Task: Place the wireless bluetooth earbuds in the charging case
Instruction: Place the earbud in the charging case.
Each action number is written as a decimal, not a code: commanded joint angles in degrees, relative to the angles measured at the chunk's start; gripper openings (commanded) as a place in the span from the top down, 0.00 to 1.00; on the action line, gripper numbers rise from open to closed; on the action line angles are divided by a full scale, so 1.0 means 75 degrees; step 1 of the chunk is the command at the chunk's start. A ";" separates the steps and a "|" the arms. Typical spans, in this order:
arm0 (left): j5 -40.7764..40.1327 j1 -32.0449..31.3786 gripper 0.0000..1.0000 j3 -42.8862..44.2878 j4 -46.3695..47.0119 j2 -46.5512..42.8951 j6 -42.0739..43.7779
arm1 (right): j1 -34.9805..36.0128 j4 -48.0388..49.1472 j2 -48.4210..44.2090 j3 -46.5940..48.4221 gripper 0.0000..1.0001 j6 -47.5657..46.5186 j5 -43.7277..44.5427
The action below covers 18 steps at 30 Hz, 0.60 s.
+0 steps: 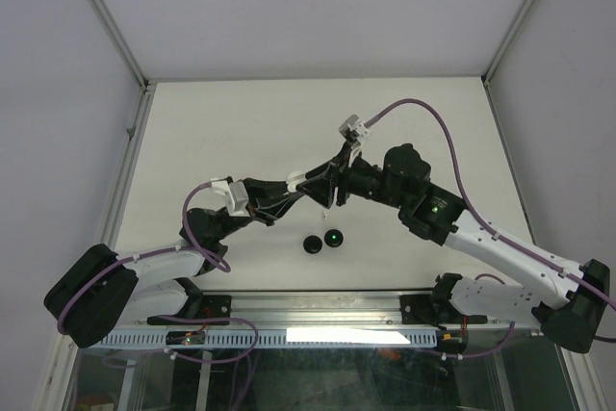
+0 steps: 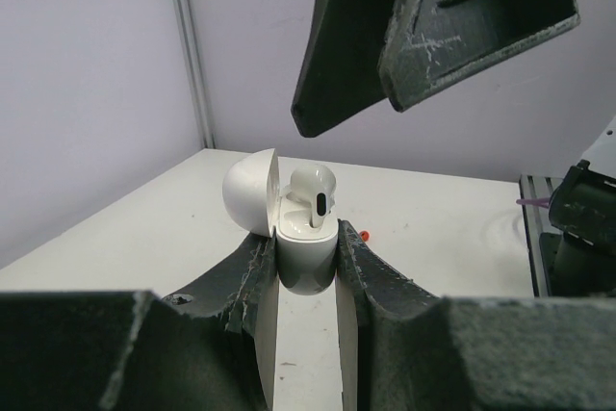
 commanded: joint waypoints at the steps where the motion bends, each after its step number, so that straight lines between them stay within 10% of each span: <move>1: 0.0419 -0.0052 0.91 0.0082 0.0354 -0.0018 -0.0099 | -0.0072 -0.0763 0.0286 0.0727 0.52 -0.0690 -0.0718; 18: 0.0489 -0.0057 0.91 0.0155 0.0199 -0.0236 -0.0250 | -0.0105 -0.1227 0.0421 0.0830 0.57 -0.0953 -0.1411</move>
